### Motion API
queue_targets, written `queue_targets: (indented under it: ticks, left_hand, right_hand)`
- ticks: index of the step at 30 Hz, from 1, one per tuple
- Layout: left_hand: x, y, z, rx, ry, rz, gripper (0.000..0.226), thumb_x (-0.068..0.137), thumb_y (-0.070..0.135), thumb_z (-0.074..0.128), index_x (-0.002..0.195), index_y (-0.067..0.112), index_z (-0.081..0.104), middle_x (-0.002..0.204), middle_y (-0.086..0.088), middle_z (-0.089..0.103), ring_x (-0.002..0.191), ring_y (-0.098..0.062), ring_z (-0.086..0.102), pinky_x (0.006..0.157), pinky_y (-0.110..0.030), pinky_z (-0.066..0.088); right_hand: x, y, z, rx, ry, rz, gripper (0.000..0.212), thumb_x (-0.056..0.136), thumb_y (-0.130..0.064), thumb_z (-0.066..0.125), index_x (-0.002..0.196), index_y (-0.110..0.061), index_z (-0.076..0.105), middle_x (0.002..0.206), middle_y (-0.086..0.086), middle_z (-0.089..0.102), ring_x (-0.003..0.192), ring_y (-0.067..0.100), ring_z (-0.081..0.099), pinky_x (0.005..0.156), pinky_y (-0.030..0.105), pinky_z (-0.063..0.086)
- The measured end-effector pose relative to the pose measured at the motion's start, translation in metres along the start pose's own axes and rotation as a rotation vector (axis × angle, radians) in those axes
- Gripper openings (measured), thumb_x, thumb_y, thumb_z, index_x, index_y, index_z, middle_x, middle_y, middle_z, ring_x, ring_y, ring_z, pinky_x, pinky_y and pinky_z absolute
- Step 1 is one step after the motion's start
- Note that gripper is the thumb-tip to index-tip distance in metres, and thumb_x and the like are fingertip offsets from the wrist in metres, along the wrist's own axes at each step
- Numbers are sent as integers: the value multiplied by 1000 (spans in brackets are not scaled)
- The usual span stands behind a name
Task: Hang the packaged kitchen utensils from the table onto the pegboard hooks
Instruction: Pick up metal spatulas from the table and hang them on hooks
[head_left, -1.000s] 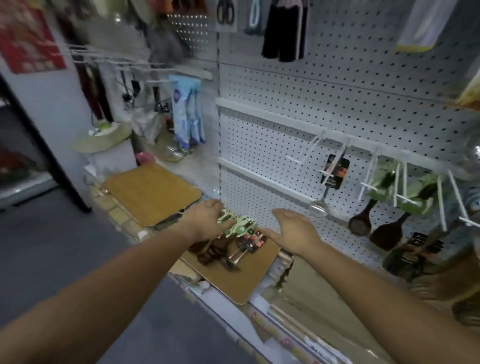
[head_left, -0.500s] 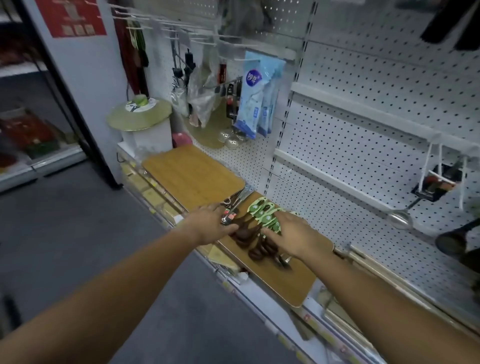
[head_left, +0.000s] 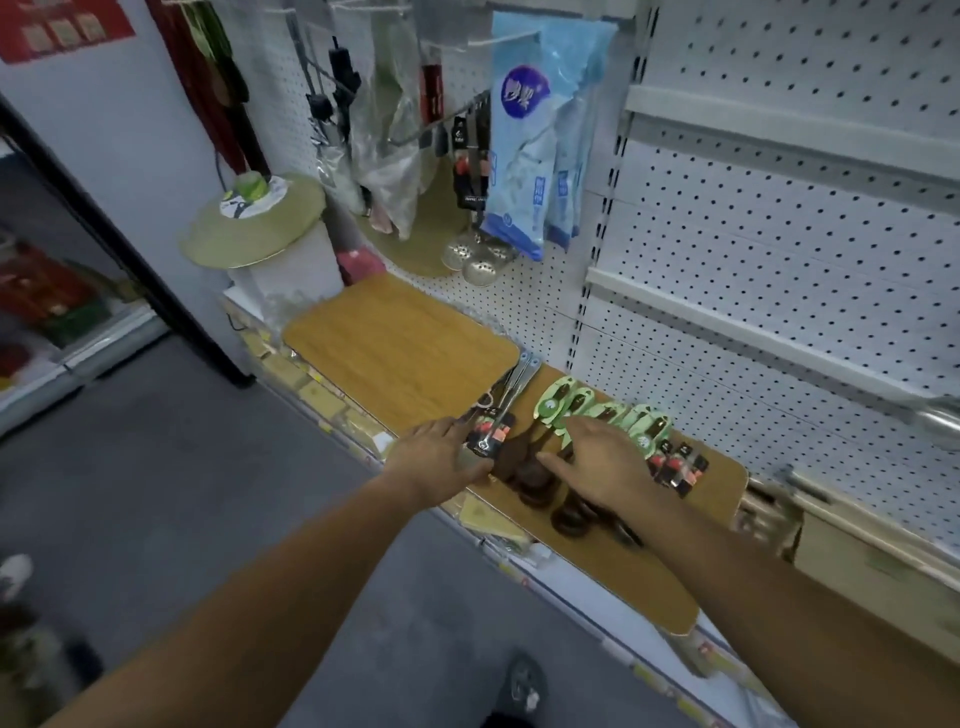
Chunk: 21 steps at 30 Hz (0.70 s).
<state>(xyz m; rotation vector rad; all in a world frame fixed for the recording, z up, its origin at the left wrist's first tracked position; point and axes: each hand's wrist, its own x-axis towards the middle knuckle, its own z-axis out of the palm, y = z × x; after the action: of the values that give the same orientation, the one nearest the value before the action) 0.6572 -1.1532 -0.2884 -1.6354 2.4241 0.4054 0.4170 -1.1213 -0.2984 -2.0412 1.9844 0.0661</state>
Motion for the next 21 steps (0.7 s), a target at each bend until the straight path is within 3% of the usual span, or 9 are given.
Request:
queue_targets:
  ticks: [6, 10, 16, 21]
  left_hand:
    - [63, -22, 15, -18, -34, 29, 79, 92, 69, 34, 152, 17, 28, 155, -5, 36, 141, -24, 34, 117, -39, 27]
    - [99, -35, 37, -5, -70, 73, 94, 78, 78, 13, 152, 22, 27, 151, -4, 42, 137, -25, 39, 114, -41, 32]
    - [156, -66, 73, -30, -104, 147, 69, 94, 62, 35, 149, 21, 32, 150, -6, 44, 134, -27, 43, 110, -40, 36]
    - [183, -89, 97, -69, -117, 185, 80, 88, 68, 19, 152, 20, 28, 146, -7, 48, 130, -28, 48, 108, -40, 40]
  right_hand:
    - [53, 3, 22, 79, -69, 74, 78, 93, -72, 37, 148, -17, 41, 151, 8, 47, 139, 27, 44, 117, 44, 34]
    - [74, 3, 45, 103, -125, 113, 75, 93, -70, 39, 145, -15, 43, 147, 8, 49, 135, 26, 46, 117, 41, 32]
    - [101, -10, 89, 136, -228, 198, 69, 90, -64, 54, 137, -14, 46, 136, 9, 53, 126, 28, 49, 106, 35, 36]
    - [128, -34, 122, 213, -307, 263, 72, 88, -54, 61, 146, -15, 41, 146, 9, 48, 132, 28, 46, 108, 35, 38]
